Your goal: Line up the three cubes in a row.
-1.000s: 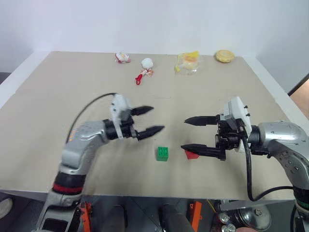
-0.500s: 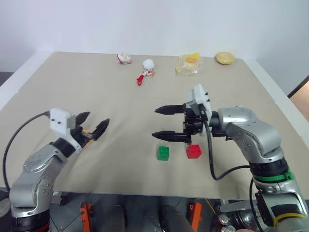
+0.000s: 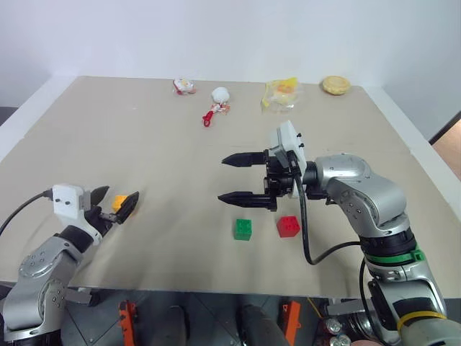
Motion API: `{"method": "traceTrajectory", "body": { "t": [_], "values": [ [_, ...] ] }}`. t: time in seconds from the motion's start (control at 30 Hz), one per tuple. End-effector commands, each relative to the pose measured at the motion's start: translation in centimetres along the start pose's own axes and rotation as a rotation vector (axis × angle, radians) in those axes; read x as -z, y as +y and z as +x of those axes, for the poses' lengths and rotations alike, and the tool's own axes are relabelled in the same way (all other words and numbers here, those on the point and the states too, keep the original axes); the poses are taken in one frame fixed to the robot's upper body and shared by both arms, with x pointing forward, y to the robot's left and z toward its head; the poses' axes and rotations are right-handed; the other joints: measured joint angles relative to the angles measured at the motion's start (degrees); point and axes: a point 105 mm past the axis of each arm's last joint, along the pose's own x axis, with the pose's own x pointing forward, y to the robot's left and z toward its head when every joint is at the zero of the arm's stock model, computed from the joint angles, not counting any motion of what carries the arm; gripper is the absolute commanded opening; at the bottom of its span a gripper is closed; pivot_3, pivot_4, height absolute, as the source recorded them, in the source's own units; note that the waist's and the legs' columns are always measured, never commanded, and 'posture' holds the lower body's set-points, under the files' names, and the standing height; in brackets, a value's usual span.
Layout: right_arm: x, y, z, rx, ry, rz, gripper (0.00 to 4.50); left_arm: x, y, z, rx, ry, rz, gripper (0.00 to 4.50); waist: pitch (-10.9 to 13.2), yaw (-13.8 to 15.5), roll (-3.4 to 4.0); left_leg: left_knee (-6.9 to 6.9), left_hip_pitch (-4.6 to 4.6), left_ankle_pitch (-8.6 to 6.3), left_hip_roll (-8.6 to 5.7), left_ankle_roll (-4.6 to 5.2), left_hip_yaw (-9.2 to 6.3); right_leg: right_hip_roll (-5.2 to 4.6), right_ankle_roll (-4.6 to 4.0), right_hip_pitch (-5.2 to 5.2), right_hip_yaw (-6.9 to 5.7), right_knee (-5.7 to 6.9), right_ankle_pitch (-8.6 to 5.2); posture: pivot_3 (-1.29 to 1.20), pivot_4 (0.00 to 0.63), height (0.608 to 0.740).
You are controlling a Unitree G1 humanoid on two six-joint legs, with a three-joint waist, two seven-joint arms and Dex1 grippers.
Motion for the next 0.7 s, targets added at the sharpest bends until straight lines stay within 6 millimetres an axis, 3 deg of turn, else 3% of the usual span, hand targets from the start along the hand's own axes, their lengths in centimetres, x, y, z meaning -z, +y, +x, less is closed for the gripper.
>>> {"method": "traceTrajectory", "body": {
  "t": [0.03, 0.2, 0.4, 0.7],
  "values": [
    [-1.2, 0.0, 0.1, -0.010, -0.015, -0.046, 4.50, 0.6, 0.7, 0.1, -0.041, 0.024, 0.047, 4.47, 0.0, 0.0, 0.00, 0.00, -0.02, 0.00, 0.00, 0.00, 0.01, 0.00, 0.00, -0.01, 0.00, 0.00, 0.00, 0.00, 0.150, 0.740],
    [-1.2, 0.1, 0.0, -0.012, -0.015, -0.045, 4.50, 1.4, 0.3, 1.0, -0.046, 0.042, 0.049, 4.47, 0.0, 0.0, -0.01, 0.00, -0.15, 0.00, 0.00, 0.00, 0.00, 0.00, -0.01, -0.13, -0.01, 0.00, 0.01, 0.00, 0.150, 0.740],
    [-1.3, 0.0, 0.0, -0.009, -0.015, -0.048, 4.50, 1.6, -1.6, 2.1, -0.017, 0.024, 0.030, 4.47, 0.0, 0.0, -0.01, 0.01, -0.24, 0.00, -0.01, 0.00, 0.00, 0.00, 0.01, -0.19, -0.01, 0.00, 0.03, 0.00, 0.150, 0.740],
    [-1.3, -0.1, 0.0, -0.005, -0.014, -0.050, 4.50, 2.0, -1.1, 2.5, -0.061, 0.034, 0.024, 4.47, 0.0, 0.0, -0.01, 0.01, -0.23, 0.00, 0.02, 0.00, -0.01, 0.04, -0.01, -0.21, -0.02, 0.01, 0.05, 0.00, 0.150, 0.740]
  ]
}}
